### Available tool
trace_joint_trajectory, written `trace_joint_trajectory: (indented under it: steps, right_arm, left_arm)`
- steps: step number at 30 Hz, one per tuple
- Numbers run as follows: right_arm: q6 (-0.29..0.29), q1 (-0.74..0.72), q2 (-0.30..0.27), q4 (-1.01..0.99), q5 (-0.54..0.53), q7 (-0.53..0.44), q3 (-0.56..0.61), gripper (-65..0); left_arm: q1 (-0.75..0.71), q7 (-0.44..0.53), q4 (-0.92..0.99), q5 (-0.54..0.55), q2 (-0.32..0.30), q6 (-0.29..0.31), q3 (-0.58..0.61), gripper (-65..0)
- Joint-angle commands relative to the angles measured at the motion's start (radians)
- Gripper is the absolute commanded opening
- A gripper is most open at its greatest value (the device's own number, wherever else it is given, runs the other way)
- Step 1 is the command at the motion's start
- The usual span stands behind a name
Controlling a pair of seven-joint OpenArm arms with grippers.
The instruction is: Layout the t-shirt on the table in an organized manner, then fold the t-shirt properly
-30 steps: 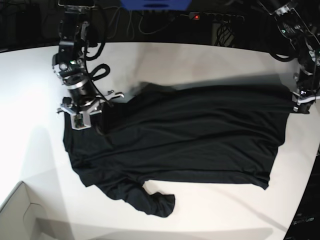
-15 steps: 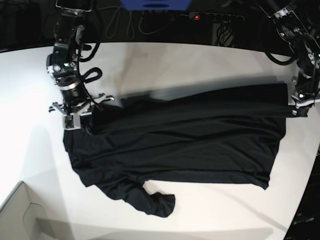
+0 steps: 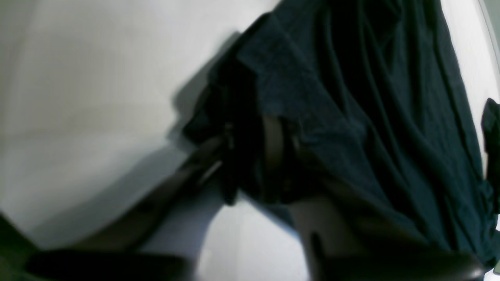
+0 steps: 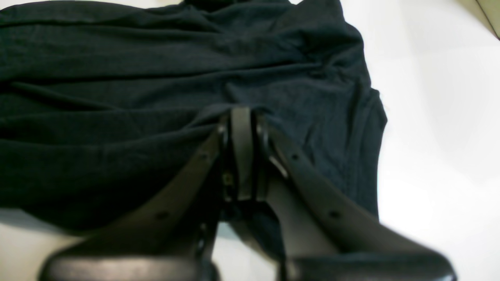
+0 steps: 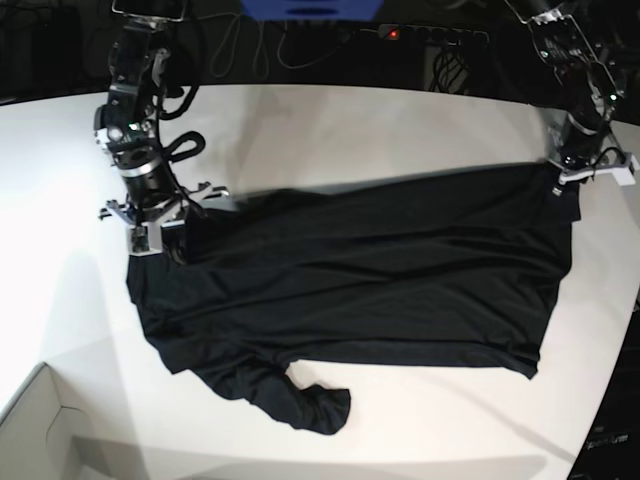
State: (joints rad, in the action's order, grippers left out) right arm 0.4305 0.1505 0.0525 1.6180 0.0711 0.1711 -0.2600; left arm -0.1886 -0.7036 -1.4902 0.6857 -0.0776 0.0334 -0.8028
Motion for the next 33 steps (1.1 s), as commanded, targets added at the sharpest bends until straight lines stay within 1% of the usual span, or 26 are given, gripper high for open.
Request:
trace_joint_trajectory:
  steps: [1, 4, 6, 12, 14, 21, 23, 24, 27, 29, 31, 33]
  right_arm:
    - [0.003, -0.009, -0.003, 0.017, -0.015, -0.031, 0.000, -65.0]
    - [0.003, -0.009, -0.003, 0.017, -0.015, -0.031, 0.000, -65.0]
    - [0.003, -0.009, -0.003, 0.017, -0.015, -0.031, 0.000, -65.0]
    - [0.003, -0.009, -0.003, 0.017, -0.015, -0.031, 0.000, -65.0]
    - [0.003, -0.005, -0.003, 0.017, -0.015, -0.031, 0.000, -65.0]
    - [0.003, 0.013, -0.001, 0.020, -0.015, -0.031, 0.003, -65.0]
    - [0.003, 0.021, -0.001, 0.020, -0.015, -0.031, 0.003, -65.0]
    - [0.003, 0.024, -0.003, 0.021, -0.015, -0.031, 0.003, -65.0]
    - [0.003, 0.016, -0.003, 0.020, -0.014, -0.031, 0.003, -65.0]
    - [0.003, 0.014, -0.004, 0.018, -0.012, -0.031, 0.003, -65.0]
    - [0.003, 0.013, -0.004, 0.018, -0.011, -0.031, 0.003, -65.0]
    - [0.003, 0.013, -0.016, 0.018, -0.011, -0.021, 0.005, -65.0]
  left_arm:
    - [0.004, 0.012, -0.017, 0.012, -0.012, 0.009, -0.003, -48.7]
    - [-0.013, 0.012, -0.017, 0.012, -0.012, 0.009, -0.003, -38.1]
    - [-0.024, 0.012, -0.019, 0.012, -0.012, 0.009, -0.008, -33.0]
    - [-0.022, 0.014, -0.011, 0.002, -0.014, 0.009, -0.011, -22.1]
    - [-0.018, 0.014, -0.010, 0.001, -0.014, 0.009, -0.010, -20.9]
    - [0.011, 0.014, -0.007, -0.001, -0.014, 0.009, -0.003, -21.4]
    - [0.013, 0.014, 0.007, -0.001, -0.014, 0.009, -0.003, -24.5]
    - [0.014, 0.014, 0.016, -0.001, -0.014, 0.009, -0.003, -28.0]
    - [0.033, 0.020, 0.047, -0.001, -0.014, 0.009, -0.003, -41.4]
    - [0.039, 0.022, 0.059, 0.001, -0.014, 0.009, -0.005, -48.6]
    - [0.039, 0.022, 0.061, 0.001, -0.014, 0.009, -0.005, -54.2]
    - [0.039, 0.022, 0.059, 0.001, -0.014, 0.009, -0.008, -62.9]
